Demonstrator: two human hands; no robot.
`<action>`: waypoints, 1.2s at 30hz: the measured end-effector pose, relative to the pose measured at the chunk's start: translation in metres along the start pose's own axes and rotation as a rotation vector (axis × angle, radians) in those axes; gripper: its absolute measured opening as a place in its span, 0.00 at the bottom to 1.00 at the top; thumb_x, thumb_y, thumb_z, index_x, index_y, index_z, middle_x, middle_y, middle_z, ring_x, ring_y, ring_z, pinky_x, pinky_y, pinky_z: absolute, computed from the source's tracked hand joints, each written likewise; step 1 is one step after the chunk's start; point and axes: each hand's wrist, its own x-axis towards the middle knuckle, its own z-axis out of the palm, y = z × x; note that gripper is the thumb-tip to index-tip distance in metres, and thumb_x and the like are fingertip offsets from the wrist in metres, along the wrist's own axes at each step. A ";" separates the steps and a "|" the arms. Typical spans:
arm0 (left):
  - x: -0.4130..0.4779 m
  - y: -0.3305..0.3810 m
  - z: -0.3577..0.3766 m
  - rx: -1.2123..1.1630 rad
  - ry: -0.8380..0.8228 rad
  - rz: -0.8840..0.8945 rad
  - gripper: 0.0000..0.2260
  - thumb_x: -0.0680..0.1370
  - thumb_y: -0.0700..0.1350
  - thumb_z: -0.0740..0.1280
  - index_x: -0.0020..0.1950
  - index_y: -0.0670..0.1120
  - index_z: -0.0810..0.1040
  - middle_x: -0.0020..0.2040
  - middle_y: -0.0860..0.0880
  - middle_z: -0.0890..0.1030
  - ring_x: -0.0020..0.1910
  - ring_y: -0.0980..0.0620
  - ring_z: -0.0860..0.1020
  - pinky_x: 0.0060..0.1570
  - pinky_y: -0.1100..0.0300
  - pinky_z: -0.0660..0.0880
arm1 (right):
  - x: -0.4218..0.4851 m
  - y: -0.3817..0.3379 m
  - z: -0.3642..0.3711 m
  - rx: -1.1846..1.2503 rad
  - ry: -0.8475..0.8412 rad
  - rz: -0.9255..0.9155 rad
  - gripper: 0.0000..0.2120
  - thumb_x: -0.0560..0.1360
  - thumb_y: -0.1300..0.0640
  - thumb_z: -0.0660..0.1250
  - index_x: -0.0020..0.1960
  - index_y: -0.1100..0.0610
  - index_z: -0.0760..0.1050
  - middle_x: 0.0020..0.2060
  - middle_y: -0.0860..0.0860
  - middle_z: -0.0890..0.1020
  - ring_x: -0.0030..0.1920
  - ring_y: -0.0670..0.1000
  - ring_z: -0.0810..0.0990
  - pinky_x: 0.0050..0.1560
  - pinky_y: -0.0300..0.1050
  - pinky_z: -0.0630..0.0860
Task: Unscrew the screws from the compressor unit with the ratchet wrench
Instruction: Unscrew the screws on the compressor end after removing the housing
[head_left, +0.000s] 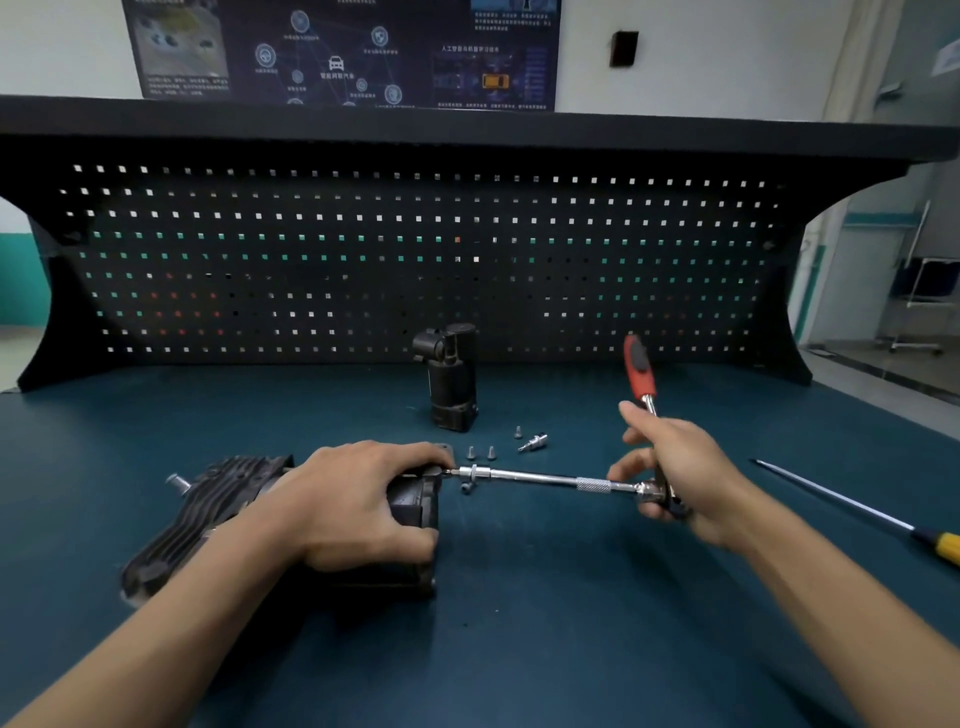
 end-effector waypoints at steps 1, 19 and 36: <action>0.000 0.000 0.000 0.000 -0.002 -0.004 0.28 0.61 0.69 0.64 0.61 0.75 0.65 0.48 0.69 0.77 0.49 0.62 0.76 0.48 0.60 0.70 | -0.001 0.001 0.000 0.050 -0.023 0.072 0.21 0.76 0.38 0.67 0.53 0.56 0.70 0.31 0.56 0.83 0.19 0.52 0.68 0.21 0.37 0.62; -0.004 -0.001 0.001 -0.001 -0.002 -0.016 0.30 0.61 0.68 0.65 0.62 0.72 0.65 0.53 0.67 0.78 0.52 0.62 0.75 0.54 0.58 0.72 | -0.008 0.011 -0.001 0.324 -0.198 0.319 0.17 0.67 0.55 0.74 0.37 0.53 0.64 0.30 0.51 0.72 0.17 0.41 0.57 0.15 0.31 0.52; -0.007 0.000 0.001 -0.012 0.016 -0.012 0.31 0.60 0.66 0.66 0.63 0.73 0.65 0.52 0.68 0.78 0.51 0.62 0.75 0.52 0.60 0.72 | -0.006 0.025 0.008 -0.081 0.301 -0.785 0.15 0.65 0.41 0.77 0.34 0.48 0.73 0.31 0.55 0.79 0.30 0.55 0.76 0.33 0.48 0.76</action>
